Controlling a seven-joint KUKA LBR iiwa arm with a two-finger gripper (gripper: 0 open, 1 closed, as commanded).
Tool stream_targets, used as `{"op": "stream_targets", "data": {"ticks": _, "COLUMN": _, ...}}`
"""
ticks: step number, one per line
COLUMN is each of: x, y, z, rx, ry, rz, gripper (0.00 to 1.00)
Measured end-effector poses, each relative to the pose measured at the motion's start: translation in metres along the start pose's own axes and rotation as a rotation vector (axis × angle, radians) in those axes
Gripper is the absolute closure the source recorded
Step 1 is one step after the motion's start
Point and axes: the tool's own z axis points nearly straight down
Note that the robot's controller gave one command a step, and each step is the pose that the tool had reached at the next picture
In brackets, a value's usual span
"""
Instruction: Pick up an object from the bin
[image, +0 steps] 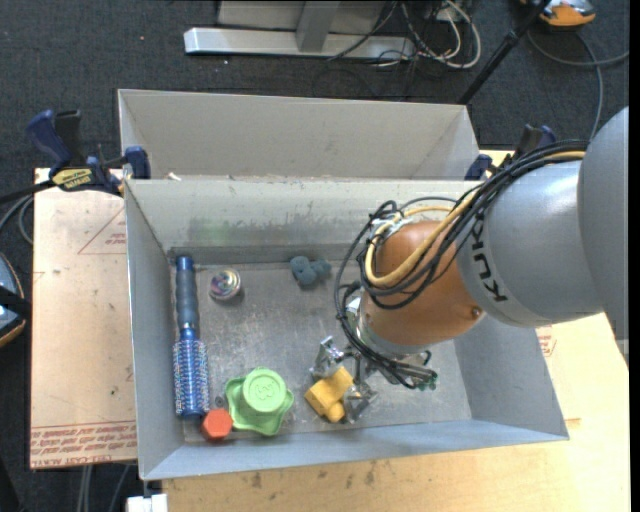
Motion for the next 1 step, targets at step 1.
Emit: {"op": "stream_targets", "data": {"ticks": 1, "x": -0.0036, "y": -0.0008, "z": -0.0718, "rx": 0.001, "ry": 0.009, "rz": 0.002, "gripper": 1.00}}
